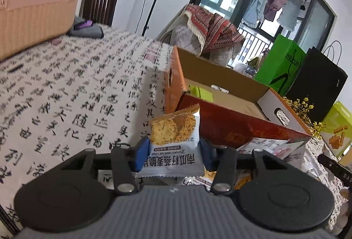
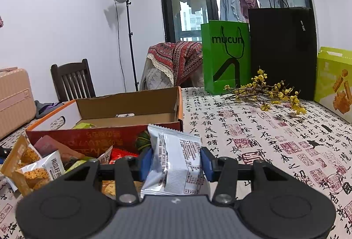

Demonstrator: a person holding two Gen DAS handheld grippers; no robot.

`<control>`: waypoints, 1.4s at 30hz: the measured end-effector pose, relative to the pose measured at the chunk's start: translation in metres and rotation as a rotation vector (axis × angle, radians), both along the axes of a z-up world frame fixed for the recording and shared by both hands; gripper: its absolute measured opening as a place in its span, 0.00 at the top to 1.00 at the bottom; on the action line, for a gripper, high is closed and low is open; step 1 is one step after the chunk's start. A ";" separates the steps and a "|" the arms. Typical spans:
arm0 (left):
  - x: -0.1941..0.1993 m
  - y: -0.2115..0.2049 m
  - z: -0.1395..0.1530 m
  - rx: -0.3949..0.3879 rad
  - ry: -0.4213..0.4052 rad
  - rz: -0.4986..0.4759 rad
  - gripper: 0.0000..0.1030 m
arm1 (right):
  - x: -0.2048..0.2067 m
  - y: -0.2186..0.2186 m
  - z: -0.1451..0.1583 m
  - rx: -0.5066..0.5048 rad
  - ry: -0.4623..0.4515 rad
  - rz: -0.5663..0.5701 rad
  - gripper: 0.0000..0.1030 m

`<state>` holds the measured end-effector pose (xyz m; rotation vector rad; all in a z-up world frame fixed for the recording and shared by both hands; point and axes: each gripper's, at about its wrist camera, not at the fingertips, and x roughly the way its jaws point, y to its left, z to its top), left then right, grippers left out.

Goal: Organize snacks
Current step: 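Grasp a white cracker packet with the left tool while the right tool grasps a white packet, then carry both packets over the box, lower them in and open both tools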

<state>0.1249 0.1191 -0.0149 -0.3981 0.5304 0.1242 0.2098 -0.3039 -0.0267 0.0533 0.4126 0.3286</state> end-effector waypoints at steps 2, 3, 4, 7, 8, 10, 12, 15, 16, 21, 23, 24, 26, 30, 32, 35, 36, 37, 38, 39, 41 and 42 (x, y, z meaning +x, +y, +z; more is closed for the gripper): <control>-0.004 -0.003 0.005 0.022 -0.017 -0.004 0.52 | -0.001 0.000 0.000 -0.001 -0.004 0.001 0.55; -0.006 -0.005 0.007 0.033 -0.026 -0.005 0.52 | -0.001 0.000 0.000 -0.001 -0.007 0.001 0.55; -0.008 -0.007 0.009 0.043 -0.035 -0.006 0.52 | -0.003 0.000 0.001 0.000 -0.011 0.000 0.55; -0.016 -0.012 0.019 0.070 -0.069 -0.005 0.52 | -0.006 0.000 0.004 0.001 -0.028 -0.003 0.55; -0.018 -0.013 0.023 0.077 -0.084 -0.006 0.52 | -0.008 0.000 0.006 0.003 -0.036 -0.002 0.55; -0.020 -0.017 0.031 0.093 -0.110 -0.010 0.52 | -0.011 -0.001 0.010 0.012 -0.049 0.007 0.55; -0.021 -0.021 0.039 0.111 -0.131 -0.014 0.52 | -0.014 0.000 0.016 0.019 -0.059 0.019 0.55; -0.019 -0.029 0.050 0.131 -0.159 -0.026 0.52 | -0.016 0.004 0.026 0.027 -0.077 0.038 0.55; -0.019 -0.032 0.053 0.136 -0.168 -0.031 0.52 | -0.017 0.006 0.030 0.025 -0.086 0.044 0.55; -0.007 -0.046 0.066 0.160 -0.195 -0.063 0.52 | -0.012 0.020 0.049 0.029 -0.115 0.071 0.55; -0.001 -0.053 0.070 0.161 -0.206 -0.074 0.52 | -0.009 0.026 0.056 0.031 -0.124 0.084 0.55; 0.003 -0.055 0.072 0.155 -0.211 -0.080 0.52 | -0.007 0.029 0.058 0.027 -0.128 0.089 0.55; 0.011 -0.060 0.077 0.153 -0.219 -0.089 0.52 | -0.001 0.036 0.062 0.021 -0.129 0.100 0.55; 0.027 -0.069 0.085 0.164 -0.234 -0.104 0.52 | 0.015 0.050 0.072 0.024 -0.118 0.119 0.55; 0.037 -0.073 0.088 0.166 -0.235 -0.108 0.52 | 0.024 0.058 0.076 0.018 -0.115 0.123 0.55; 0.053 -0.079 0.090 0.173 -0.232 -0.110 0.52 | 0.039 0.068 0.076 0.012 -0.103 0.128 0.55; 0.057 -0.081 0.090 0.177 -0.230 -0.109 0.52 | 0.044 0.071 0.077 0.009 -0.097 0.127 0.55; 0.063 -0.082 0.090 0.181 -0.227 -0.109 0.52 | 0.048 0.073 0.077 0.009 -0.090 0.128 0.55; 0.068 -0.082 0.090 0.184 -0.225 -0.109 0.52 | 0.053 0.075 0.076 0.011 -0.082 0.130 0.55; 0.074 -0.083 0.090 0.188 -0.222 -0.107 0.52 | 0.059 0.078 0.076 0.010 -0.075 0.131 0.55; 0.085 -0.084 0.090 0.197 -0.215 -0.096 0.52 | 0.070 0.082 0.074 0.005 -0.061 0.127 0.55; 0.091 -0.083 0.088 0.197 -0.213 -0.090 0.52 | 0.075 0.084 0.073 0.003 -0.053 0.124 0.55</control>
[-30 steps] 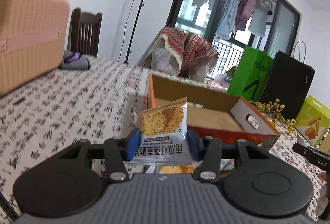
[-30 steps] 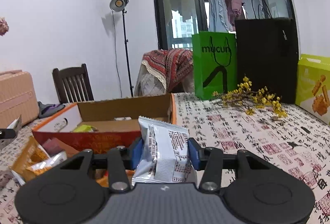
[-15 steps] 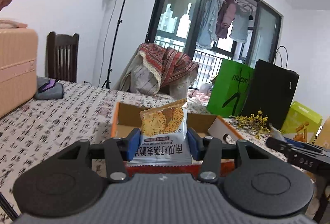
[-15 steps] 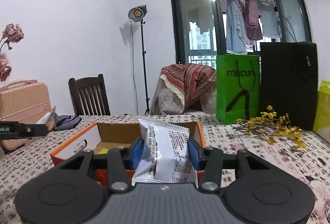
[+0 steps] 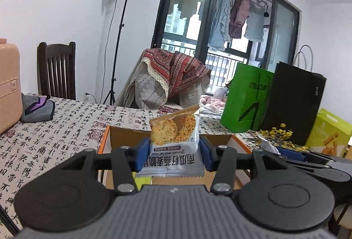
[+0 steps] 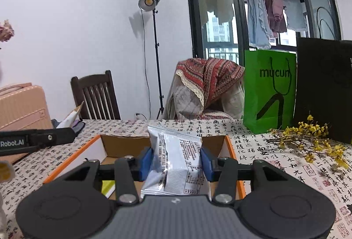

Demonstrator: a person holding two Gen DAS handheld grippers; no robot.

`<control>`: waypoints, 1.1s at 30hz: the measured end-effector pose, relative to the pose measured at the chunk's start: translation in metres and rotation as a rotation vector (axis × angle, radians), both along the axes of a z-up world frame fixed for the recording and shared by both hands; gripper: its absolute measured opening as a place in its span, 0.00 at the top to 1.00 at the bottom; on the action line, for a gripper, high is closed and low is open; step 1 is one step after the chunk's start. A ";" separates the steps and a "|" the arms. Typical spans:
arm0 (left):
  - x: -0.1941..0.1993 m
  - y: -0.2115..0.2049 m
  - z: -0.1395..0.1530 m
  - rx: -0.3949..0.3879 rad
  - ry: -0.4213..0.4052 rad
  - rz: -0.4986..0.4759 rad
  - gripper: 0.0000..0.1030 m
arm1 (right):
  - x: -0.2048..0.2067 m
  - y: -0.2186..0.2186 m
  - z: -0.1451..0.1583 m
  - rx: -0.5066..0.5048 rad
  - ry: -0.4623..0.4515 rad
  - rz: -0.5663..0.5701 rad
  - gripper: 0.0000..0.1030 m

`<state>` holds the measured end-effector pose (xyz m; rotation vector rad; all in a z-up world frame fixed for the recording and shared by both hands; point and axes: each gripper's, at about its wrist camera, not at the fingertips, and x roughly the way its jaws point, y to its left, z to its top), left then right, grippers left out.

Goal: Organize snacks
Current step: 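Carry both packets over the box, lower them in and open both tools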

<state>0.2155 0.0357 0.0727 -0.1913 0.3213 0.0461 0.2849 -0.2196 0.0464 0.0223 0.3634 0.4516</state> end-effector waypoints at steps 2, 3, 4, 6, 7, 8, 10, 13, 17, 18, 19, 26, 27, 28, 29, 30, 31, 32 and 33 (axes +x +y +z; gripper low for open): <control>0.008 0.001 -0.006 0.005 0.006 0.006 0.52 | 0.008 0.003 -0.005 0.004 0.011 0.000 0.55; 0.012 0.003 -0.011 0.012 0.012 0.015 0.52 | 0.011 0.004 -0.009 0.004 0.016 0.000 0.55; 0.015 0.004 -0.015 0.016 0.017 0.022 0.52 | 0.014 0.004 -0.013 0.007 0.019 -0.001 0.55; 0.022 0.010 -0.023 0.006 0.032 0.031 0.52 | 0.019 0.002 -0.022 0.024 0.031 0.001 0.55; 0.025 0.012 -0.027 0.000 0.041 0.033 0.52 | 0.022 0.001 -0.026 0.032 0.045 0.006 0.55; 0.028 0.014 -0.032 0.000 0.053 0.036 0.52 | 0.024 0.000 -0.030 0.034 0.057 0.010 0.55; 0.031 0.017 -0.038 0.009 0.069 0.036 0.52 | 0.028 0.001 -0.035 0.028 0.073 0.009 0.55; 0.033 0.017 -0.043 0.016 0.083 0.022 0.51 | 0.031 0.001 -0.039 0.022 0.085 0.017 0.54; 0.029 0.021 -0.045 0.004 0.079 0.020 0.36 | 0.029 -0.001 -0.041 0.014 0.078 0.019 0.44; 0.028 0.022 -0.046 -0.008 0.078 0.024 0.18 | 0.028 -0.002 -0.040 0.019 0.077 0.017 0.31; 0.026 0.023 -0.046 -0.019 0.072 0.027 0.10 | 0.028 -0.003 -0.041 0.025 0.076 0.015 0.24; 0.019 0.027 -0.044 -0.040 0.048 0.044 0.00 | 0.030 -0.009 -0.044 0.048 0.091 -0.003 0.00; 0.019 0.027 -0.044 -0.040 0.049 0.047 0.00 | 0.030 -0.010 -0.044 0.050 0.089 -0.006 0.00; 0.019 0.026 -0.044 -0.037 0.050 0.050 0.00 | 0.030 -0.010 -0.044 0.053 0.088 -0.007 0.00; 0.019 0.026 -0.044 -0.035 0.050 0.052 0.00 | 0.030 -0.011 -0.043 0.055 0.086 -0.008 0.00; 0.019 0.026 -0.044 -0.035 0.048 0.053 0.00 | 0.029 -0.011 -0.043 0.056 0.083 -0.010 0.00; 0.018 0.025 -0.044 -0.034 0.047 0.054 0.00 | 0.029 -0.012 -0.043 0.056 0.079 -0.012 0.00; 0.018 0.025 -0.044 -0.034 0.044 0.055 0.00 | 0.028 -0.012 -0.043 0.057 0.076 -0.014 0.00; 0.017 0.025 -0.043 -0.034 0.041 0.056 0.00 | 0.028 -0.012 -0.043 0.058 0.073 -0.014 0.00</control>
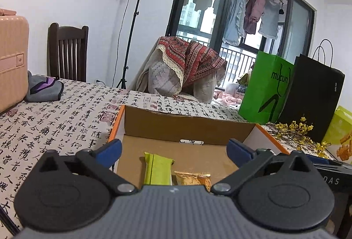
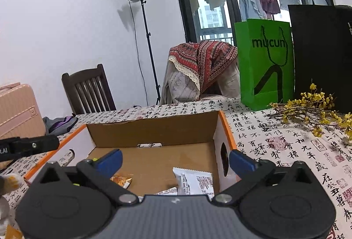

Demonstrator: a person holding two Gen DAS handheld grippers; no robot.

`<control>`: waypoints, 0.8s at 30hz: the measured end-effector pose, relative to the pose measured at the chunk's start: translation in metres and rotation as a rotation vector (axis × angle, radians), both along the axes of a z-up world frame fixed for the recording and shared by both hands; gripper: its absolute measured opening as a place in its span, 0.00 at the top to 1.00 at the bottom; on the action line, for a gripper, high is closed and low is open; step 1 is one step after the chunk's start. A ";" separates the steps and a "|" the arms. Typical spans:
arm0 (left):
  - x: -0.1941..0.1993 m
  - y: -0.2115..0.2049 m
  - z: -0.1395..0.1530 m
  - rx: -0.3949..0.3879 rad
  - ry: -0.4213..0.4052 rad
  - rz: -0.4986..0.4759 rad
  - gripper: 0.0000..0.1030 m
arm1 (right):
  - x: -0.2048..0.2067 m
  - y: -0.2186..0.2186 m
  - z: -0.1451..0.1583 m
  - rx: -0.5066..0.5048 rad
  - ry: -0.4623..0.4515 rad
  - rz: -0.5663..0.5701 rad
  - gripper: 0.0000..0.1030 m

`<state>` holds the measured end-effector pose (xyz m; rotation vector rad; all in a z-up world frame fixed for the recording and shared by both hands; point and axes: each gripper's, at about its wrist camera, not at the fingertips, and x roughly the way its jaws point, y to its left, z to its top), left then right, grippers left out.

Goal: Organize snacks
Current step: 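Carry both packets over the box, lower them in and open both tools, then move both tools back to the snack pile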

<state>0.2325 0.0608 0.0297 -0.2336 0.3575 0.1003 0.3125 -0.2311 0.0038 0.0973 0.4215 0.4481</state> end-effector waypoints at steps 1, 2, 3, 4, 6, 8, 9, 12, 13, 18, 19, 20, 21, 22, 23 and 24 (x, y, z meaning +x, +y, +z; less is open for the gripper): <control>-0.001 0.000 0.001 -0.001 -0.002 0.002 0.00 | -0.001 0.000 0.001 0.000 -0.005 0.000 0.00; -0.001 0.000 0.002 -0.002 -0.006 0.002 0.00 | -0.001 0.001 0.002 -0.001 -0.010 0.002 0.00; -0.002 0.000 0.003 -0.006 -0.012 0.000 0.00 | -0.001 0.001 0.002 -0.004 -0.016 0.004 0.00; -0.003 0.000 0.005 -0.012 -0.017 -0.002 0.00 | -0.002 0.003 0.004 -0.009 -0.022 0.005 0.00; -0.006 -0.001 0.011 -0.024 -0.027 -0.001 0.00 | -0.005 0.003 0.007 -0.014 -0.036 0.006 0.00; -0.010 -0.002 0.018 -0.026 -0.032 0.012 0.00 | -0.008 0.004 0.011 -0.021 -0.045 0.003 0.00; -0.012 -0.002 0.021 -0.028 -0.034 0.016 0.00 | -0.010 0.004 0.014 -0.027 -0.047 -0.002 0.00; -0.020 -0.002 0.029 -0.039 -0.038 0.015 0.00 | -0.019 0.000 0.022 -0.028 -0.057 0.004 0.00; -0.024 -0.003 0.031 -0.040 -0.039 0.012 0.00 | -0.022 -0.002 0.025 -0.028 -0.060 0.007 0.00; -0.042 -0.007 0.035 -0.014 -0.037 0.006 0.00 | -0.046 -0.010 0.032 -0.048 -0.081 0.023 0.00; -0.046 -0.008 0.035 -0.015 -0.035 0.003 0.00 | -0.052 -0.012 0.033 -0.050 -0.083 0.029 0.00; -0.050 -0.008 0.035 -0.013 -0.034 0.002 0.00 | -0.057 -0.014 0.033 -0.051 -0.082 0.038 0.00; -0.055 -0.009 0.034 -0.011 -0.033 0.000 0.00 | -0.062 -0.016 0.033 -0.053 -0.082 0.042 0.00; -0.060 -0.010 0.034 -0.008 -0.034 -0.003 0.00 | -0.068 -0.018 0.033 -0.058 -0.083 0.044 0.00; -0.064 -0.011 0.033 -0.004 -0.033 -0.005 0.00 | -0.073 -0.019 0.032 -0.066 -0.085 0.045 0.00; -0.069 -0.012 0.033 -0.002 -0.033 -0.008 0.00 | -0.078 -0.021 0.032 -0.072 -0.087 0.046 0.00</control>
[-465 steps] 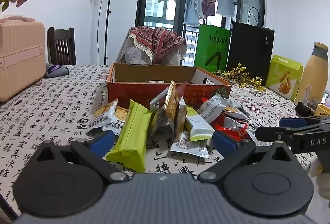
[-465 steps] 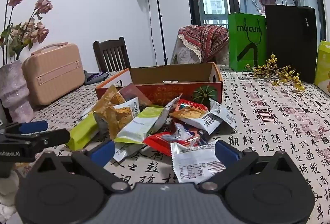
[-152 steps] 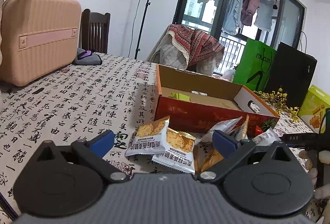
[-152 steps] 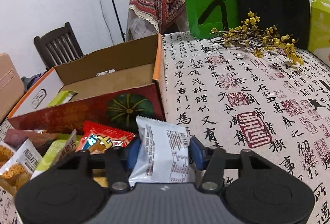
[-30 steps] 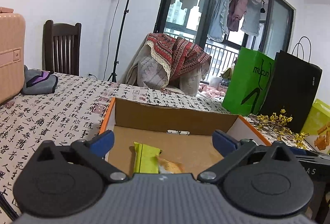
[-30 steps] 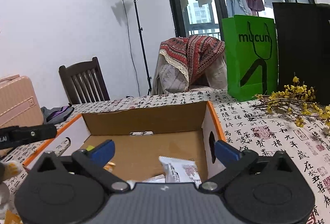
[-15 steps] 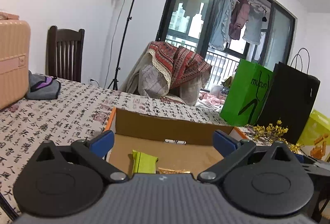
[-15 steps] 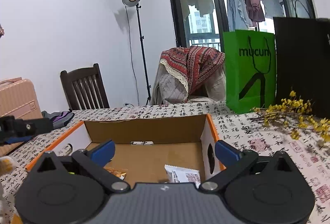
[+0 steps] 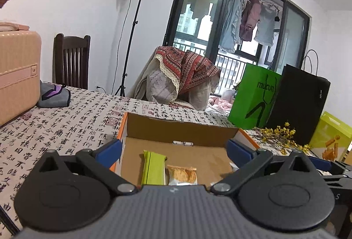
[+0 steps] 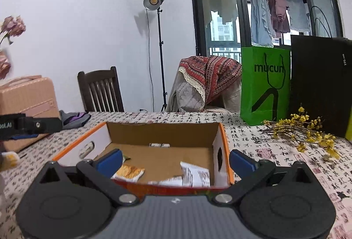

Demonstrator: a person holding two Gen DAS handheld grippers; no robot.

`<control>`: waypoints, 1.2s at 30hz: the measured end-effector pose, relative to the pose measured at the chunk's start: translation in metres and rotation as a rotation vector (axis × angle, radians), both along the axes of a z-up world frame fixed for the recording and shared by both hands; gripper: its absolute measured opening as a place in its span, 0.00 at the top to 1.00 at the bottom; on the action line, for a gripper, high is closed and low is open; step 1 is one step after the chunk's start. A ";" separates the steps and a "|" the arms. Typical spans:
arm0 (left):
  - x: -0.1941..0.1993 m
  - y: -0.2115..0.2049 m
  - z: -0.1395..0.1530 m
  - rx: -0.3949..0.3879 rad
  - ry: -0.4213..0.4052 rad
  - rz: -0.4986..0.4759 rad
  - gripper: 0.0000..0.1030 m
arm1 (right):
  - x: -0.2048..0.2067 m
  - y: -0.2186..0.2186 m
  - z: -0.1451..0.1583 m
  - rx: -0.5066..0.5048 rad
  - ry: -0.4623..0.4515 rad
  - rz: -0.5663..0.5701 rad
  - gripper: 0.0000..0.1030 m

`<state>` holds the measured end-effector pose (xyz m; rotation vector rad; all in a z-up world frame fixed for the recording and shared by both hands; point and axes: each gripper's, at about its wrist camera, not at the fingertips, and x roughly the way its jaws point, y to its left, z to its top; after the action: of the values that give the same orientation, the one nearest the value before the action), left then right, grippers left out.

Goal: Organize snacks
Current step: 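Move both tools back to the snack pile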

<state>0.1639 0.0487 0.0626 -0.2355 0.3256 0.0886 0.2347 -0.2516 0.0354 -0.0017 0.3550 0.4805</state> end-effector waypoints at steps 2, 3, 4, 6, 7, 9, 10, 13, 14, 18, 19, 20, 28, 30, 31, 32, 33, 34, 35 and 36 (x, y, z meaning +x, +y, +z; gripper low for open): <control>-0.009 -0.001 -0.001 0.002 0.001 -0.006 0.00 | -0.010 -0.003 -0.002 -0.011 0.000 0.000 0.00; -0.014 -0.001 -0.002 0.002 0.002 -0.010 0.00 | -0.016 -0.004 -0.003 -0.016 -0.001 0.002 0.00; -0.019 -0.002 -0.004 0.001 0.001 -0.012 0.00 | -0.020 -0.005 -0.004 -0.023 0.000 0.007 0.00; -0.028 -0.002 -0.006 0.000 0.003 -0.016 0.00 | -0.030 -0.008 -0.008 -0.029 0.006 0.014 0.00; -0.032 -0.003 -0.007 -0.001 0.002 -0.018 0.00 | -0.034 -0.010 -0.010 -0.030 0.011 0.019 0.00; -0.041 -0.003 -0.010 -0.005 0.006 -0.021 0.00 | -0.042 -0.013 -0.014 -0.028 0.023 0.025 0.00; -0.045 -0.003 -0.012 -0.006 0.008 -0.024 0.00 | -0.046 -0.015 -0.016 -0.025 0.029 0.028 0.00; -0.057 -0.002 -0.019 -0.005 0.016 -0.029 0.00 | -0.058 -0.021 -0.023 -0.029 0.042 0.022 0.00; -0.061 -0.002 -0.022 -0.004 0.019 -0.028 0.00 | -0.061 -0.022 -0.025 -0.035 0.046 0.015 0.00; -0.076 0.002 -0.034 -0.014 0.034 -0.025 0.00 | -0.070 -0.029 -0.036 -0.059 0.072 0.004 0.00; -0.078 0.003 -0.036 -0.015 0.038 -0.025 0.00 | -0.071 -0.031 -0.039 -0.066 0.079 0.000 0.00; -0.081 0.005 -0.038 -0.015 0.044 -0.021 0.00 | -0.072 -0.032 -0.042 -0.075 0.085 -0.003 0.00; -0.095 0.018 -0.043 -0.024 0.058 0.003 0.00 | -0.059 -0.038 -0.057 -0.127 0.164 -0.003 0.00; -0.096 0.020 -0.043 -0.029 0.058 0.004 0.00 | -0.050 -0.035 -0.059 -0.143 0.186 0.002 0.00; -0.097 0.020 -0.043 -0.031 0.058 0.004 0.00 | -0.045 -0.033 -0.059 -0.148 0.194 0.000 0.00; -0.098 0.020 -0.043 -0.032 0.057 0.003 0.00 | -0.041 -0.032 -0.059 -0.148 0.203 -0.001 0.00; -0.098 0.020 -0.043 -0.033 0.056 0.003 0.00 | -0.036 -0.030 -0.059 -0.145 0.214 0.000 0.01; -0.099 0.021 -0.043 -0.034 0.056 0.003 0.00 | -0.032 -0.029 -0.059 -0.142 0.221 0.003 0.01; -0.099 0.021 -0.044 -0.036 0.056 0.002 0.00 | -0.028 -0.027 -0.060 -0.139 0.226 0.009 0.01; -0.099 0.020 -0.044 -0.037 0.057 0.002 0.00 | -0.024 -0.025 -0.061 -0.140 0.234 0.011 0.01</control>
<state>0.0645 0.0691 0.0188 -0.2704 0.3837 0.0915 0.2106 -0.2766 -0.0252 -0.0840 0.6177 0.4672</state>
